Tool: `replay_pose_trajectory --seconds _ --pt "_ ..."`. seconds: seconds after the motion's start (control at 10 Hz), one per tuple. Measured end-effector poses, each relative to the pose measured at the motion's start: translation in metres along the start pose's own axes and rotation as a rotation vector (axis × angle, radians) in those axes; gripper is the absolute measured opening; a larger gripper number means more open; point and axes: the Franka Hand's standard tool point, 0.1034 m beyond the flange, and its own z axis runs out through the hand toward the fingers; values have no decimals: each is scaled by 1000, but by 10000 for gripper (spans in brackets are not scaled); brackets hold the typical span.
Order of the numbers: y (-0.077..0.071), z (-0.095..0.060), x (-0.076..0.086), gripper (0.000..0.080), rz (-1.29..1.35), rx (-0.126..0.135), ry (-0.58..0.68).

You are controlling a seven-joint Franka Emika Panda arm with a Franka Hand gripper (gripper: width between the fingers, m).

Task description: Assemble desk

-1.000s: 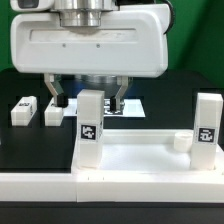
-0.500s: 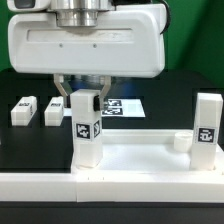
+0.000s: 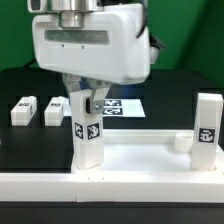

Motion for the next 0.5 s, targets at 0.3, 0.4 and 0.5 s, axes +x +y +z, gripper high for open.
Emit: replay_pose_trajectory --seconds 0.3,0.4,0.5 --pt "1 1 0 292 428 28 -31" --pt "0 1 -2 292 475 26 -33" --pt "1 1 -2 301 453 26 -32"
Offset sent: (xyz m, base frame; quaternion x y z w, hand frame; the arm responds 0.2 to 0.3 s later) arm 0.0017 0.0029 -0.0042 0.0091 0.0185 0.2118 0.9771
